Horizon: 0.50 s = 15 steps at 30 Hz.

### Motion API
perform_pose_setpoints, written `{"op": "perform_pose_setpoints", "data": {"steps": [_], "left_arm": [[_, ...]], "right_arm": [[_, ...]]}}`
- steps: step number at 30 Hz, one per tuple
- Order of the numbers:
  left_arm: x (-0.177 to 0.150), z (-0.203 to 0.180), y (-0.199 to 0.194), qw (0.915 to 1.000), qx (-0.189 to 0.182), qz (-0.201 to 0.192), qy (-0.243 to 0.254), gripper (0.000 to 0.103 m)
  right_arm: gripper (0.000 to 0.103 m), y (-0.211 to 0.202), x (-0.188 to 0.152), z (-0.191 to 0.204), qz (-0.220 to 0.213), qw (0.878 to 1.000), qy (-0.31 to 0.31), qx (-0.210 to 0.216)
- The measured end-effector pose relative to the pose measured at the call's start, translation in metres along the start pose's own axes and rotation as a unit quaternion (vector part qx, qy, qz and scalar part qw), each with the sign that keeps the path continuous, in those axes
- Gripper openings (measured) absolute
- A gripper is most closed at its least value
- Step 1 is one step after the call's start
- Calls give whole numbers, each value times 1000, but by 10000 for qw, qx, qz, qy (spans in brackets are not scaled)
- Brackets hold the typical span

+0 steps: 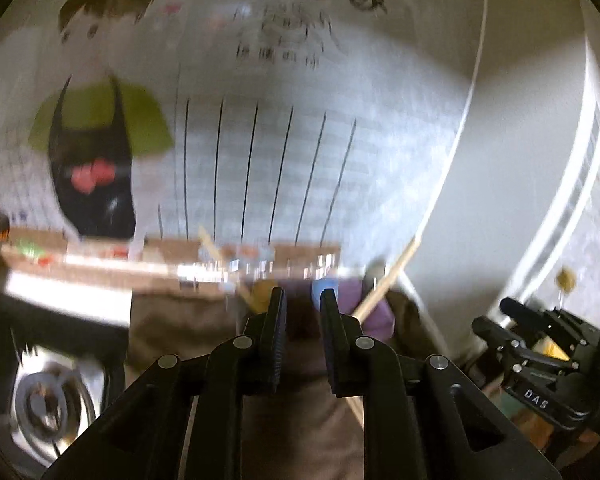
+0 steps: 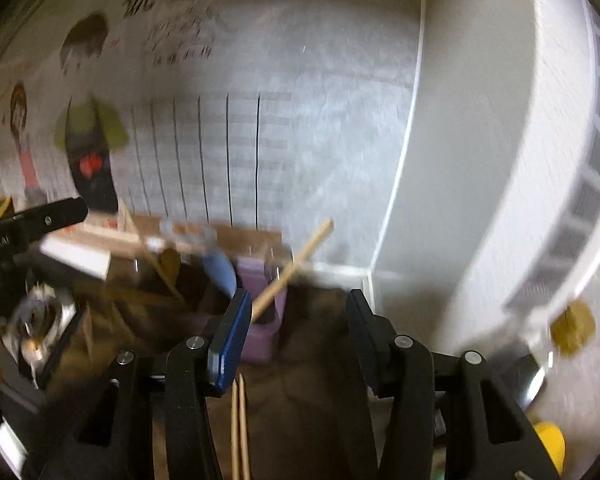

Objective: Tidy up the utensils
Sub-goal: 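Move the right tool back to the last chopsticks on the cloth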

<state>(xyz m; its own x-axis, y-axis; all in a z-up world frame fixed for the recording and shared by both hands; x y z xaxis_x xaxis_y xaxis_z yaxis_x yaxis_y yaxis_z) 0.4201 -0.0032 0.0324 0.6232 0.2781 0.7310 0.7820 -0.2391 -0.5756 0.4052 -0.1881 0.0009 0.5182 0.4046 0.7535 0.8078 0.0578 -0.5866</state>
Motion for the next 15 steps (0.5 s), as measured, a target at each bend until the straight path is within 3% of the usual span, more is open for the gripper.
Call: {"op": "perform_pose_setpoints", "data": {"steps": [12,14,15], "left_arm": [[-159,29,-10,9952,560,794,-147,19],[-174,34,-12,9943,653,827,-134,19],[-183,37,-13,9937,717,850,-133,19]], "right_arm": [[53,-17,-133,41,716,9960,-101,529],[45,-15,-156,53,893,9927,-237,774],[32,-14,-164,58,991,9907,-303,879]]}}
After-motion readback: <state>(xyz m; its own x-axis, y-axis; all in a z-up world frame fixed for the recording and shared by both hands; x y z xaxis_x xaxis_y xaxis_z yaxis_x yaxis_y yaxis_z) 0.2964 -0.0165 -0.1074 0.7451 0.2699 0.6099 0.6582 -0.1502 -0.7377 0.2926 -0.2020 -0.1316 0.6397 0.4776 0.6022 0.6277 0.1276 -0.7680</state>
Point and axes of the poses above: each gripper's, at about its wrist camera, not at the fingertips, and y roughly the way its jaws point, z to its left, x to its top, the point moved 10 cm from there along y, roughly the way its jaws point, and after that the axes turned 14 degrees about -y, right-handed, at the moved point
